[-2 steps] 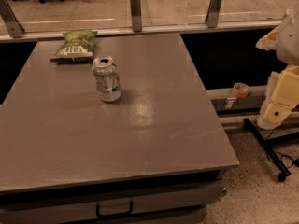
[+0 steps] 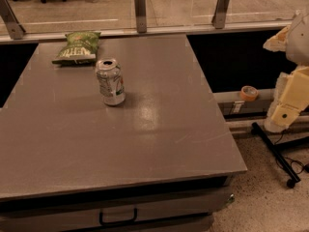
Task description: Pick 7up can
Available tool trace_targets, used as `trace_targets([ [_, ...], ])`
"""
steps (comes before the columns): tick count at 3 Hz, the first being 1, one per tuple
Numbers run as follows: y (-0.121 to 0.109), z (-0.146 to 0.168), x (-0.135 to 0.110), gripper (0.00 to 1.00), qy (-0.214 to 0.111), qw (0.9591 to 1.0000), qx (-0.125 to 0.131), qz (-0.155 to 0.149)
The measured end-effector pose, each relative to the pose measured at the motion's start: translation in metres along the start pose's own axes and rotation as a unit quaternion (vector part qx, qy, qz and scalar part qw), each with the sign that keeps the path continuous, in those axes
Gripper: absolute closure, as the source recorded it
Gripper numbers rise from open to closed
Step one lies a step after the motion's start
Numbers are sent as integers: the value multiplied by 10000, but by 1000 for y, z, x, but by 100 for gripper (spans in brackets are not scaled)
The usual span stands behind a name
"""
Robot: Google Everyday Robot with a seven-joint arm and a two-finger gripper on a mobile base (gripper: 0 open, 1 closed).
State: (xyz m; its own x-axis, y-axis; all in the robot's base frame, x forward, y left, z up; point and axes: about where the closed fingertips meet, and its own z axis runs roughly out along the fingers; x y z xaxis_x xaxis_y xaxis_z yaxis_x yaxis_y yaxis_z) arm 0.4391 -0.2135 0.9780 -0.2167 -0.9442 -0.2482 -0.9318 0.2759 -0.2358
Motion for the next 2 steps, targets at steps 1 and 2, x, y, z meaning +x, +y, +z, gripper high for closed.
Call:
trace_targets([
  [1, 1, 8, -15, 0, -630, 9980, -71, 67],
  [2, 3, 17, -53, 0, -1682, 9856, -138, 126],
])
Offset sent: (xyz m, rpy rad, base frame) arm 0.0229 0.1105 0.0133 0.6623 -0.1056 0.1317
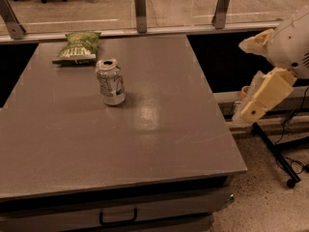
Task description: Pick 7up can
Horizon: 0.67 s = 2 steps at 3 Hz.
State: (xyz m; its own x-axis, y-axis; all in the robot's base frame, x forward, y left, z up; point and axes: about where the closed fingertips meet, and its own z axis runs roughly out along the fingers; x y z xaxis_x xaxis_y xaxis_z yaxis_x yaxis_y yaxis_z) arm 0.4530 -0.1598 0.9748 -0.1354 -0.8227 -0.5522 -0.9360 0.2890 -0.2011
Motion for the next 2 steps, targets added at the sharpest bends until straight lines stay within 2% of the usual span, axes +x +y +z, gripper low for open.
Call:
trace_targets([
  [1, -4, 31, -32, 0, -1018, 9942, -222, 262],
  [2, 3, 55, -86, 0, -1996, 9785, -424, 295],
])
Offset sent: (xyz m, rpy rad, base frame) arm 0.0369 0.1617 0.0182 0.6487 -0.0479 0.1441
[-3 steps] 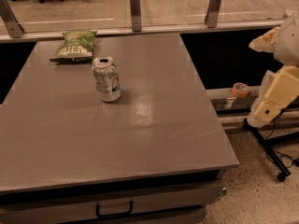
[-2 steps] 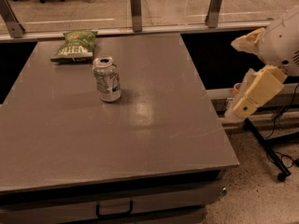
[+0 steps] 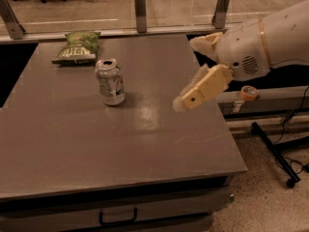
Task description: Pick 7up can
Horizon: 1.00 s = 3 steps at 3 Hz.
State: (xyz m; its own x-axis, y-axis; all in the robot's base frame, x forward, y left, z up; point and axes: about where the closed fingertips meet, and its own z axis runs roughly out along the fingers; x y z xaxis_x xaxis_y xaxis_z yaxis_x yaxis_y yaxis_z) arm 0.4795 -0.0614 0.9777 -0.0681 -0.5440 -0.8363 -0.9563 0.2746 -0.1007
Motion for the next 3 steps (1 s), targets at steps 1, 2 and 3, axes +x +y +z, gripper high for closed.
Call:
trace_targets([
  [1, 3, 6, -15, 0, -217, 9998, -42, 0],
  [2, 3, 6, -15, 0, -215, 9998, -42, -2],
  [3, 8, 43, -10, 0, -430, 9986, -154, 251],
])
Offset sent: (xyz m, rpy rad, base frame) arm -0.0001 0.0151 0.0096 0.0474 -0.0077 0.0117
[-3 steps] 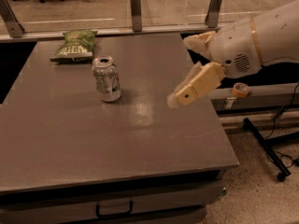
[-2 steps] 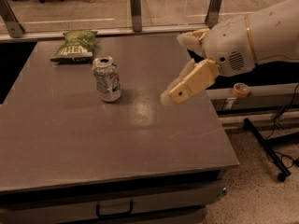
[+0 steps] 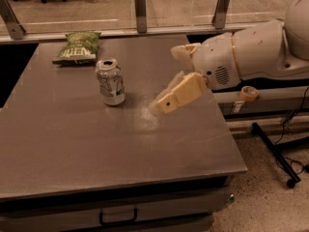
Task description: Pick 7up can
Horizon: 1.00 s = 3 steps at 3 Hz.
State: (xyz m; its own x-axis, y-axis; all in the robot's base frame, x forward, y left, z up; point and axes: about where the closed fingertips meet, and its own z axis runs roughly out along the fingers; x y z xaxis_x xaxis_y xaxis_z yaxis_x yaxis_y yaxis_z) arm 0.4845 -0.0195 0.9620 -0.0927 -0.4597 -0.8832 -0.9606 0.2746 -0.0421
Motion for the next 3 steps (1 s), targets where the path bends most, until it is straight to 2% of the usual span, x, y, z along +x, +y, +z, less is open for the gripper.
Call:
trace_targets([
  [1, -4, 54, 9, 0, -269, 9992, -180, 222],
  [2, -15, 105, 2, 0, -619, 9971, -337, 278],
  [3, -34, 146, -6, 0, -847, 9953, -425, 194],
])
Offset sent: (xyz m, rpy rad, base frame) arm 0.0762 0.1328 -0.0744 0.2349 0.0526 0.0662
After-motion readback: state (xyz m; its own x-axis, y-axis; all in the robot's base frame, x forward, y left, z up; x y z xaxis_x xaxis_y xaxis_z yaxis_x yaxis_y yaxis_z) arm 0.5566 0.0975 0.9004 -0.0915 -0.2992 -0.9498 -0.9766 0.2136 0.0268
